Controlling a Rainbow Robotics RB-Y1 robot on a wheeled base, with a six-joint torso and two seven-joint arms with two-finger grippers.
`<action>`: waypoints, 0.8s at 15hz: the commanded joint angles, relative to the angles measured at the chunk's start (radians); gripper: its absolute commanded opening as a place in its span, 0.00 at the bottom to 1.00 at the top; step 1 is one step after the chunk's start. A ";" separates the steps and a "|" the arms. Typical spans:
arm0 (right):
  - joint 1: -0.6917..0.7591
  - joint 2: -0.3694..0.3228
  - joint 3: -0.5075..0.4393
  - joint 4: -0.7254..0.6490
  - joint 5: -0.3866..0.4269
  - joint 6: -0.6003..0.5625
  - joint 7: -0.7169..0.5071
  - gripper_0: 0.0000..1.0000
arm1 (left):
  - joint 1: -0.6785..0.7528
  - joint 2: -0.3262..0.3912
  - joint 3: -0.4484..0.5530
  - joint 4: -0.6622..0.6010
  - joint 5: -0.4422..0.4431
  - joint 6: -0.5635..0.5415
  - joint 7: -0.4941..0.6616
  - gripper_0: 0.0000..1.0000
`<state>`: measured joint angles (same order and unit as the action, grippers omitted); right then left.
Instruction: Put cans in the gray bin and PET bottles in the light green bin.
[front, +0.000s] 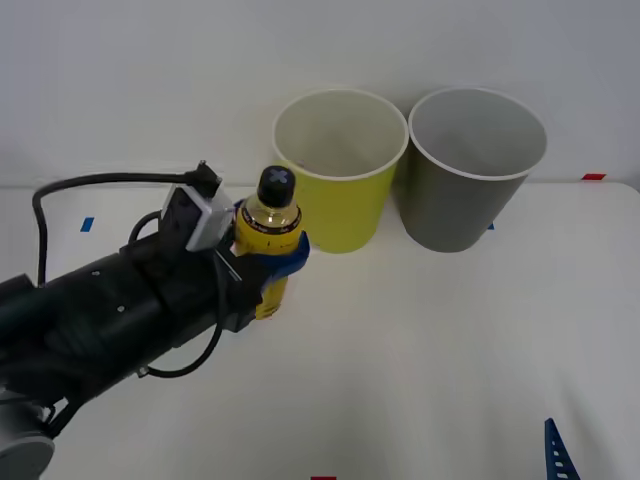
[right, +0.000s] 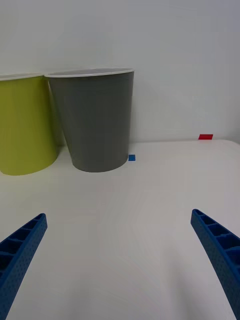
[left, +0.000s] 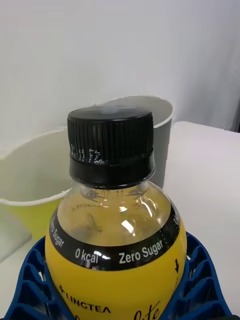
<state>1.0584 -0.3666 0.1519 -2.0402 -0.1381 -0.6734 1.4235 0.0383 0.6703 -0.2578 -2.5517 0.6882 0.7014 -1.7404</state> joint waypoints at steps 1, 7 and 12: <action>0.000 0.000 0.000 0.000 0.000 0.000 0.000 1.00 | -0.034 -0.064 0.184 -0.066 0.179 0.193 -0.057 0.00; 0.000 0.000 0.000 0.000 0.000 0.000 0.000 1.00 | -0.293 -0.228 0.493 -0.066 0.349 0.685 -0.108 0.00; 0.000 0.000 0.000 0.000 0.000 0.000 0.000 1.00 | -0.514 -0.308 0.555 -0.053 0.343 0.852 0.058 0.00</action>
<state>1.0584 -0.3666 0.1519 -2.0402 -0.1381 -0.6734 1.4235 -0.4273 0.3843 0.2865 -2.6163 1.0361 1.5298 -1.7431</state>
